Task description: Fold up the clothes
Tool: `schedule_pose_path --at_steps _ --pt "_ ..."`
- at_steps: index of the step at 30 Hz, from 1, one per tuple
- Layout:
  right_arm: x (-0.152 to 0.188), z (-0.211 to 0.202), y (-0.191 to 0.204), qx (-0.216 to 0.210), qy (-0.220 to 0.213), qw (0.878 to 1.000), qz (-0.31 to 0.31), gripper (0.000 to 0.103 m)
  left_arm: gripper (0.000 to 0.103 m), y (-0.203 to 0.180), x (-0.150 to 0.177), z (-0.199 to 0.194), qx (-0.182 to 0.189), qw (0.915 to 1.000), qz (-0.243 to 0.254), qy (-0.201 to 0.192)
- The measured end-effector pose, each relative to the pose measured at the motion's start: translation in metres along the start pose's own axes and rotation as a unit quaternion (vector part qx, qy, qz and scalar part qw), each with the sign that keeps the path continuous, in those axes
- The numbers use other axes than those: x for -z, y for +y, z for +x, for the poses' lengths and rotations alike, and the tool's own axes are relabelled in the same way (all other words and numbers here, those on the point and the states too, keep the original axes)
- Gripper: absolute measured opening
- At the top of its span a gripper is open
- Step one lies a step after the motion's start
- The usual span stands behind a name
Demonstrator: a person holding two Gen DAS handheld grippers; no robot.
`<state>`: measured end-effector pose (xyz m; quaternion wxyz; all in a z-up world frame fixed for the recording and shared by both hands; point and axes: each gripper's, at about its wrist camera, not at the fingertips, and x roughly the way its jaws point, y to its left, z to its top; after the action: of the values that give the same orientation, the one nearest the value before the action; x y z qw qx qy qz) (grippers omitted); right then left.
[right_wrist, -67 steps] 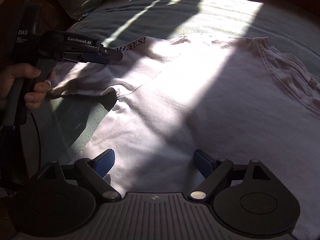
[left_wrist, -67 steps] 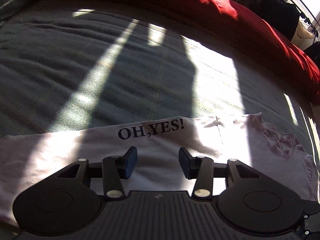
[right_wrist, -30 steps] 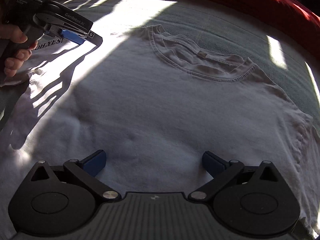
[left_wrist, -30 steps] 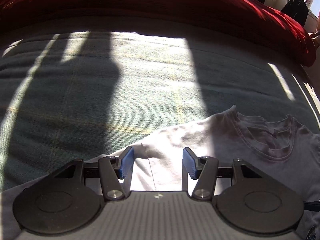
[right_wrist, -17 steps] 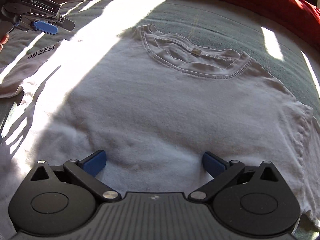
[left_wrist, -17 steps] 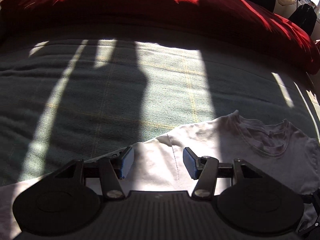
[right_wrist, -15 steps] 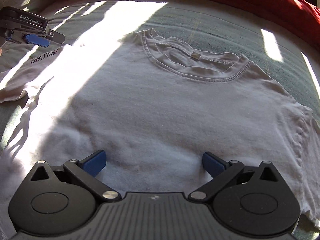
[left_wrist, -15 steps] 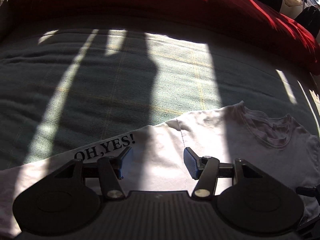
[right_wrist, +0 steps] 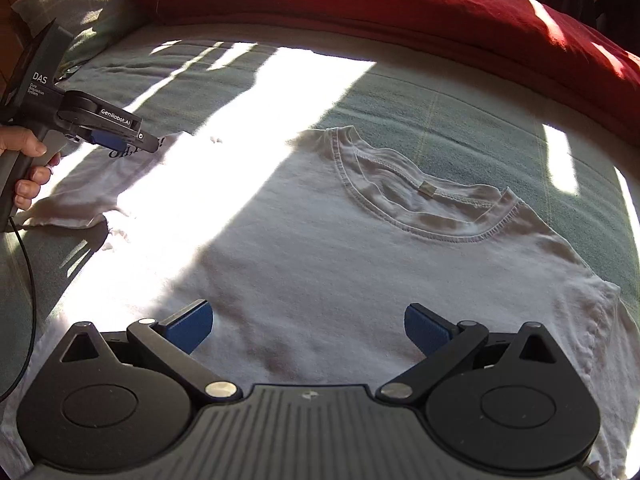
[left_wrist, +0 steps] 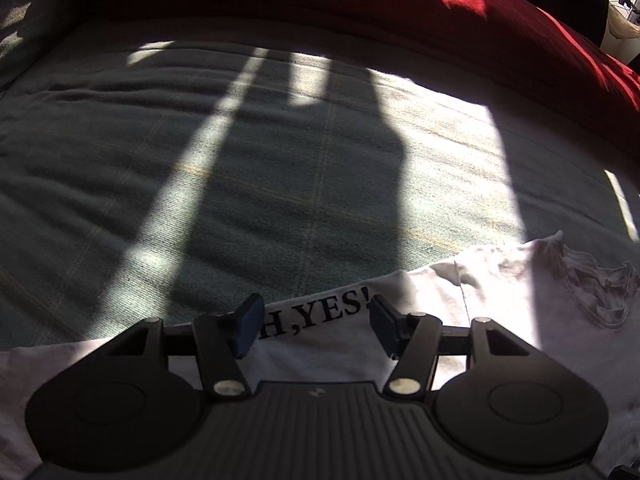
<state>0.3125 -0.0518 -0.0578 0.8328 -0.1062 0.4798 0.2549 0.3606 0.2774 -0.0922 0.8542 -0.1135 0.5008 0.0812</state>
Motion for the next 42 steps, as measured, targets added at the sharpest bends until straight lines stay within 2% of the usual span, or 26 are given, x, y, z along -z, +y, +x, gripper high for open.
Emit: schedule_pose_path --at_steps 5,10,12,15,18,22,23,25,30,32,35,37,42 --pt "-0.011 -0.004 0.028 -0.046 -0.010 0.999 -0.008 0.103 0.060 0.003 0.027 -0.039 0.026 0.9996 0.002 0.014" --pt "-0.017 0.000 0.063 -0.081 -0.010 0.996 -0.031 0.103 0.060 0.004 0.064 -0.046 0.037 0.9988 0.000 0.033" --pt "-0.016 0.001 0.075 -0.091 -0.006 0.995 -0.042 0.103 0.060 0.011 0.070 -0.036 0.036 0.9985 -0.009 0.041" --pt "-0.014 0.003 0.088 -0.103 0.001 0.993 -0.063 0.103 0.061 0.025 0.071 -0.026 0.037 0.9985 -0.025 0.031" --pt "-0.012 0.003 0.096 -0.103 0.006 0.992 -0.079 0.103 0.061 0.039 0.057 -0.023 0.018 0.9995 -0.021 0.014" --pt "-0.012 0.004 0.099 -0.095 0.012 0.992 -0.084 0.103 0.060 0.066 0.042 -0.034 0.025 0.9972 -0.070 0.008" --pt "-0.012 0.004 0.098 -0.094 0.011 0.992 -0.083 0.103 0.060 0.067 0.041 -0.043 0.018 0.9977 -0.065 -0.005" --pt "-0.015 0.005 0.097 -0.091 0.010 0.993 -0.076 0.103 0.061 0.068 0.043 -0.059 0.017 0.9979 -0.059 -0.019" --pt "-0.019 0.009 0.100 -0.087 0.011 0.994 -0.063 0.103 0.061 0.062 0.070 -0.071 0.032 0.9971 -0.068 -0.011" --pt "-0.019 0.010 0.103 -0.088 0.011 0.994 -0.066 0.103 0.062 0.058 0.080 -0.066 0.039 0.9976 -0.058 -0.003" --pt "-0.019 0.013 0.109 -0.091 0.016 0.993 -0.072 0.103 0.062 0.062 0.089 -0.046 0.032 0.9981 -0.053 0.008" --pt "-0.017 0.015 0.113 -0.094 0.021 0.992 -0.077 0.103 0.063 0.070 0.088 -0.036 0.035 0.9980 -0.053 0.001" --pt "-0.015 0.016 0.120 -0.095 0.027 0.991 -0.091 0.103 0.062 0.088 0.071 -0.047 0.031 0.9959 -0.083 -0.014"
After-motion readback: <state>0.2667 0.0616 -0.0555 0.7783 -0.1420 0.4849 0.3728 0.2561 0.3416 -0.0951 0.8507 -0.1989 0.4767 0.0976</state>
